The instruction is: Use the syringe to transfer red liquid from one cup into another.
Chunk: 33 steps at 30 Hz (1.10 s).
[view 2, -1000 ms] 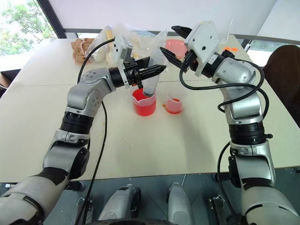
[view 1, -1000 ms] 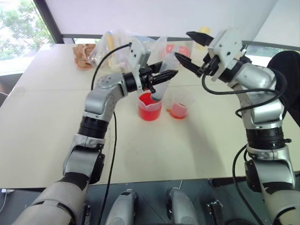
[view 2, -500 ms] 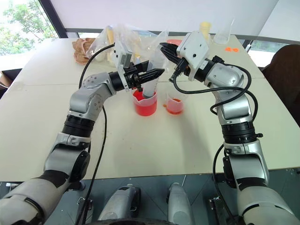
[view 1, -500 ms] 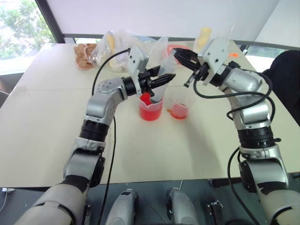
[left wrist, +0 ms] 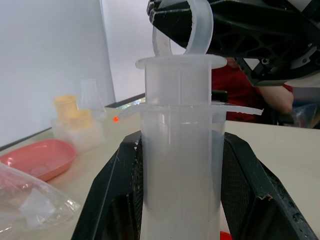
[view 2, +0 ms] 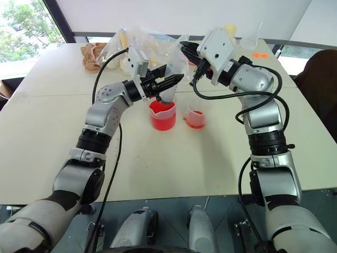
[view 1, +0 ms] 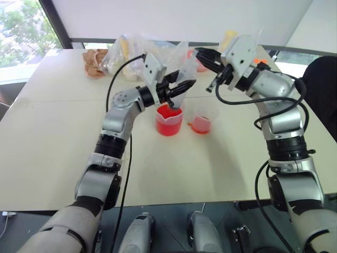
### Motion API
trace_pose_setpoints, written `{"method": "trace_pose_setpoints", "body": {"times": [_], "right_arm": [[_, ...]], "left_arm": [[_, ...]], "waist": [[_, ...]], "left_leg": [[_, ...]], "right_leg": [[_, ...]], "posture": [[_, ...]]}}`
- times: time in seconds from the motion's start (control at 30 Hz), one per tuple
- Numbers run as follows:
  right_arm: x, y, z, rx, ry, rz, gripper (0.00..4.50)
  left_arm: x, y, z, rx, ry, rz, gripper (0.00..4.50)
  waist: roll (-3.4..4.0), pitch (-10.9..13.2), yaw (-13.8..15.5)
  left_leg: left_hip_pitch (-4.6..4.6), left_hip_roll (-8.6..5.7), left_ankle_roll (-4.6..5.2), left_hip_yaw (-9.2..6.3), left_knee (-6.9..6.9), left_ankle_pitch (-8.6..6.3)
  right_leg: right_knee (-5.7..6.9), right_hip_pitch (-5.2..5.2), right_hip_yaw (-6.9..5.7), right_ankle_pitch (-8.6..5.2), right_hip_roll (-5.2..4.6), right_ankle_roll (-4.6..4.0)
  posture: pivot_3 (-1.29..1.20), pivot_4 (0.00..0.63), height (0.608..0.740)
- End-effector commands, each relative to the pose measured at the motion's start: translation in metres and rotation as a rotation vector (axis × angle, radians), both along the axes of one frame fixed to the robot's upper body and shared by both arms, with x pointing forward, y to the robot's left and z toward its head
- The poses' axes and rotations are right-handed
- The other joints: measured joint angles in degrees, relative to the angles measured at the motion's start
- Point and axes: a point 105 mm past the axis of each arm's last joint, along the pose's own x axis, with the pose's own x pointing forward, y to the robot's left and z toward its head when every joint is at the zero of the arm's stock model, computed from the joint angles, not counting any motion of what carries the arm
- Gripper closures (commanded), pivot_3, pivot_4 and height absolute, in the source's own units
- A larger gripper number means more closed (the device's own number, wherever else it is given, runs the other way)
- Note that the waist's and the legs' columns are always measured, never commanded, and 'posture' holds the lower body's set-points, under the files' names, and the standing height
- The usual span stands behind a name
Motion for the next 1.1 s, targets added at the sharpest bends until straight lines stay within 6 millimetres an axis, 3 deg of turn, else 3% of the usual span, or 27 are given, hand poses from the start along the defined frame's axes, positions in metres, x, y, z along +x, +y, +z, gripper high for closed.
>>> {"method": "trace_pose_setpoints", "body": {"times": [0.03,0.27,0.37,0.5,0.73,0.83,0.93,1.03,1.1], "right_arm": [[-0.019,-0.02,0.064,0.123,-0.219,-0.056,4.47],[-0.02,-0.018,0.062,0.119,-0.198,-0.039,4.47],[-0.02,-0.018,0.057,0.107,-0.175,-0.032,3.52],[-0.024,-0.02,0.044,0.066,-0.137,-0.037,1.5],[-0.047,-0.048,0.024,0.109,0.037,-0.015,1.5],[-0.051,-0.082,0.023,0.18,0.068,-0.136,1.5],[-0.054,-0.095,0.022,0.178,0.069,-0.198,1.5],[-0.055,-0.115,0.032,0.183,0.028,-0.284,1.5],[-0.054,-0.128,0.04,0.179,-0.013,-0.344,1.5]], "left_arm": [[0.005,0.002,-0.026,0.068,0.06,0.022,3.02],[0.007,0.003,-0.02,0.047,0.054,0.031,3.02],[0.012,0.01,-0.008,-0.015,0.057,0.056,3.02],[0.015,0.017,0.005,-0.07,0.059,0.069,3.02],[0.013,0.022,0.014,-0.086,0.036,0.076,3.02],[0.012,0.029,0.047,-0.178,0.015,0.075,3.02],[0.008,0.03,0.071,-0.231,-0.013,0.061,3.02],[-0.003,0.019,0.103,-0.282,-0.073,-0.001,3.02],[-0.014,-0.001,0.115,-0.298,-0.097,-0.077,3.02]], "waist": [[0.0,0.0,0.02],[0.0,0.0,-0.01],[0.0,0.0,0.01],[0.01,0.01,0.01],[0.0,0.0,0.19],[0.0,0.01,0.31],[-0.02,0.01,0.27],[-0.01,0.01,0.19],[-0.01,0.01,0.23]], "left_leg": [[0.0,0.0,0.0,0.0,0.0,0.0],[0.0,0.0,0.0,0.0,0.0,0.0],[0.0,0.0,0.0,0.0,0.0,0.0],[-0.01,0.0,0.01,-0.01,0.0,-0.01],[-0.02,-0.01,0.09,-0.01,0.04,-0.06],[-0.02,0.01,0.12,-0.05,0.03,-0.07],[-0.03,0.01,0.13,-0.04,0.03,-0.07],[-0.02,0.01,0.13,-0.02,0.03,-0.07],[-0.02,0.01,0.13,-0.01,0.03,-0.07]], "right_leg": [[0.0,0.0,0.0,0.0,0.0,0.0],[0.0,0.0,0.0,0.0,0.0,0.0],[0.0,0.0,0.0,0.0,0.0,0.0],[0.01,-0.01,0.0,0.0,0.0,0.0],[-0.03,0.06,-0.03,0.0,-0.04,0.0],[-0.01,0.05,-0.04,0.0,-0.03,0.0],[-0.02,0.05,-0.04,0.0,-0.04,0.0],[-0.01,0.05,-0.04,0.0,-0.04,0.0],[-0.01,0.05,-0.03,0.0,-0.04,0.01]], "posture": [[0.0,0.15,0.74],[0.0,0.15,0.74],[0.0,0.15,0.74],[0.0,0.15,0.74],[0.0,0.15,0.74],[0.0,0.15,0.74],[0.0,0.15,0.74],[0.0,0.15,0.74],[0.0,0.15,0.74]]}}
